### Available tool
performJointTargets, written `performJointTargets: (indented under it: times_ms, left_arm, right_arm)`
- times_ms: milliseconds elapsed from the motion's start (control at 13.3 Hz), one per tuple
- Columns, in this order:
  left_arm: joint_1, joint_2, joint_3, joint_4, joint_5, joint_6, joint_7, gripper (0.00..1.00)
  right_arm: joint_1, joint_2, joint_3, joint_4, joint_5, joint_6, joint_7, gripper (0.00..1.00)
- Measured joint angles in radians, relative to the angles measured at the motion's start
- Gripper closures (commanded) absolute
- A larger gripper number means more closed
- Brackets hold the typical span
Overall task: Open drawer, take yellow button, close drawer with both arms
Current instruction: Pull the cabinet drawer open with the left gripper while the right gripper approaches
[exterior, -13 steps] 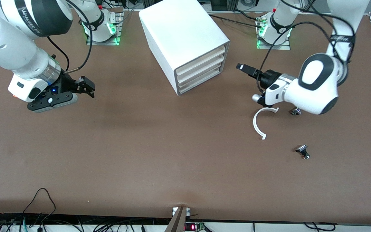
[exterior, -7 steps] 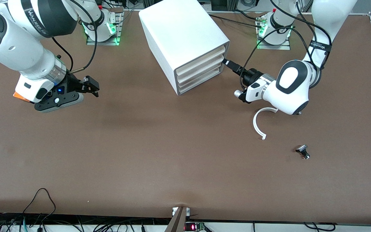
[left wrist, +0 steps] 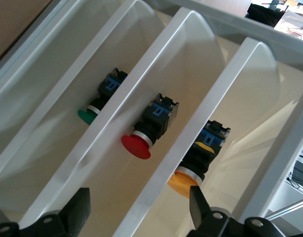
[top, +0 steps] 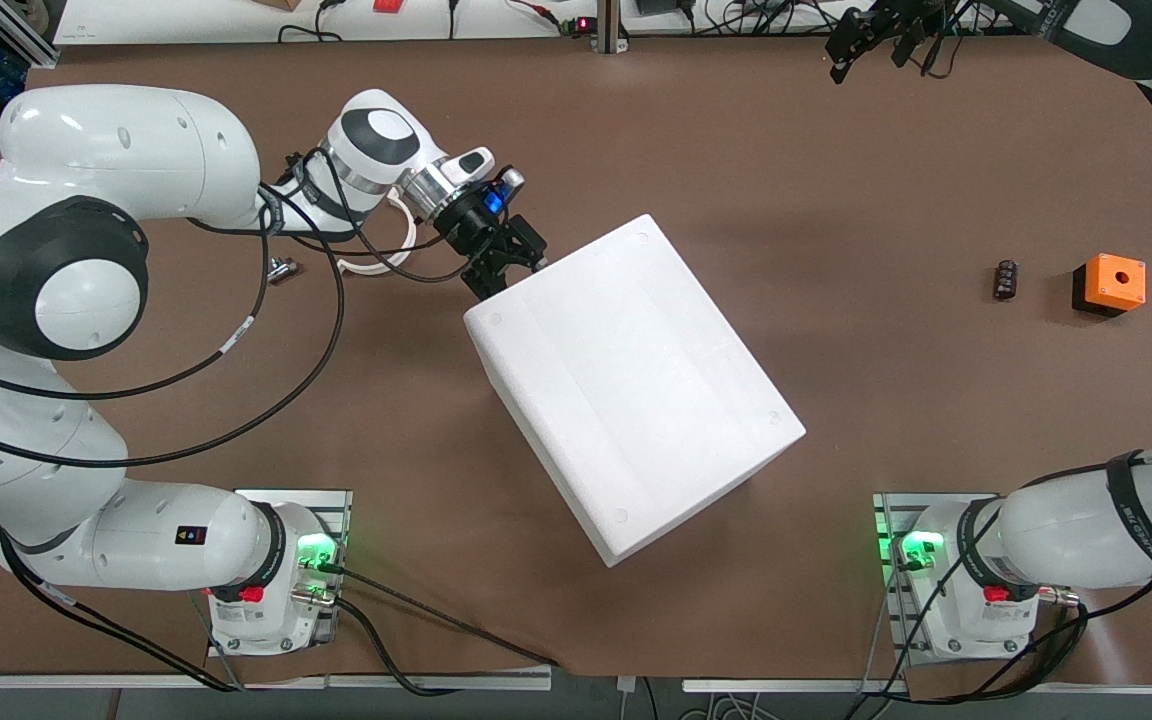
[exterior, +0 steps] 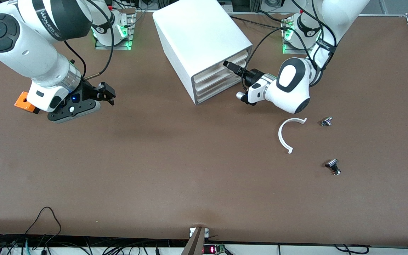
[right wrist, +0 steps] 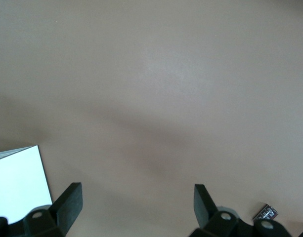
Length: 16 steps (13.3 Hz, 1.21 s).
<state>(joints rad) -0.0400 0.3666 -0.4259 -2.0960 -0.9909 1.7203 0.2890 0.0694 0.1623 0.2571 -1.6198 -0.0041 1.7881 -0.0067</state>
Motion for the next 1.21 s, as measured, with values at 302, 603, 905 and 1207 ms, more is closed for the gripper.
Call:
performJointTargets:
  times_ms: [302, 603, 905, 1207]
  left_arm:
    - [0.001, 0.000, -0.013, -0.012, 0.000, 0.000, 0.005, 0.95]
    - [0.005, -0.001, -0.023, -0.013, -0.003, -0.003, 0.018, 1.00]
    - [0.049, -0.008, 0.011, -0.002, -0.001, 0.038, 0.039, 1.00]
    - [0.123, -0.016, 0.102, 0.059, 0.026, 0.075, 0.126, 1.00]
  right_arm:
    - [0.005, 0.000, 0.000, 0.000, 0.000, 0.000, 0.000, 0.00]
    - [0.018, 0.001, 0.000, -0.001, -0.004, 0.000, 0.000, 0.00]
    - [0.044, 0.003, 0.000, -0.002, -0.020, 0.000, 0.000, 0.00]
    - [0.051, 0.009, 0.000, -0.005, -0.021, 0.000, 0.000, 0.00]
